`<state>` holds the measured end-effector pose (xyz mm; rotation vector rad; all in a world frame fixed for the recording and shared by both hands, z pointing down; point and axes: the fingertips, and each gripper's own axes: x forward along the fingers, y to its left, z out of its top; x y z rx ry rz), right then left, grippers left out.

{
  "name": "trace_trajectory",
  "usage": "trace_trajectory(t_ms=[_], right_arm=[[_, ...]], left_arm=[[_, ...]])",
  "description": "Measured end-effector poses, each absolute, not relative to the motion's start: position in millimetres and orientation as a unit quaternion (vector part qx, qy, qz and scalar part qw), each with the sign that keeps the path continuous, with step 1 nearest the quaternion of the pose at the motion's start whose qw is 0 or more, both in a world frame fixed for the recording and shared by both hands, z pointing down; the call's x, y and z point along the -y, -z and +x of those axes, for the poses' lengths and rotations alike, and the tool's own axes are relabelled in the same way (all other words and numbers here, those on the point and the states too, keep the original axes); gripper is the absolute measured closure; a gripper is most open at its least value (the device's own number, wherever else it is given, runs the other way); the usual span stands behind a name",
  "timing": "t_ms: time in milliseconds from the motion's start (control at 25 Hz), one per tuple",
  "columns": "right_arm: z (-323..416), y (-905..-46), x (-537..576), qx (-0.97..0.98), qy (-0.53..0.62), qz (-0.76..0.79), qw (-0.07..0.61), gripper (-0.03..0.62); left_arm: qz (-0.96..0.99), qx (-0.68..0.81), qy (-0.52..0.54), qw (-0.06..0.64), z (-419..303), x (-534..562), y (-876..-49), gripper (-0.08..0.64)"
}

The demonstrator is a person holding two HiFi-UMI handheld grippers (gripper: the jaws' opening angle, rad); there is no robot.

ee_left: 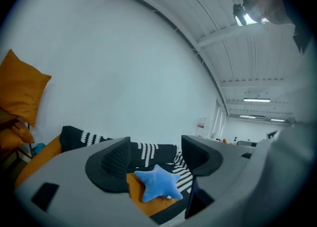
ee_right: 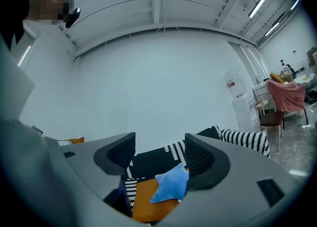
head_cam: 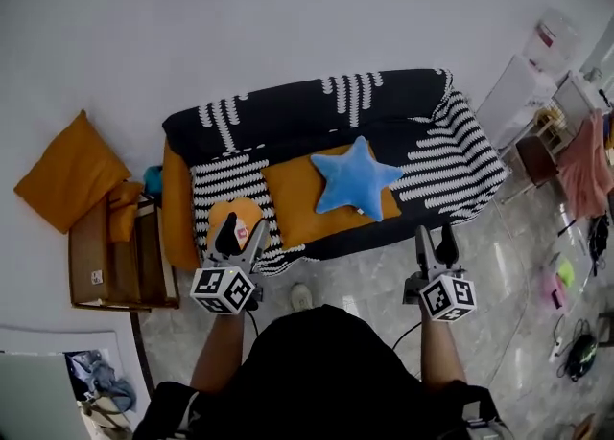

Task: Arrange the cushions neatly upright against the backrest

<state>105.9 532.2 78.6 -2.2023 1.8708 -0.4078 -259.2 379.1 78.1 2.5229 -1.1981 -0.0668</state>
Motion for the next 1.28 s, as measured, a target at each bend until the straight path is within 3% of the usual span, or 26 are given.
trace_trajectory(t_ms=[480, 1280], right_arm=[[77, -119, -431, -0.622, 0.167, -0.762, 0.073, 0.287], [221, -239, -284, -0.575, 0.271, -0.772, -0.009, 0.287]], left_arm=[[0.894, 0.390, -0.016, 0.220, -257, -274, -136, 0.227], [0.885, 0.366, -0.104, 0.266, -107, -110, -207, 0.227]])
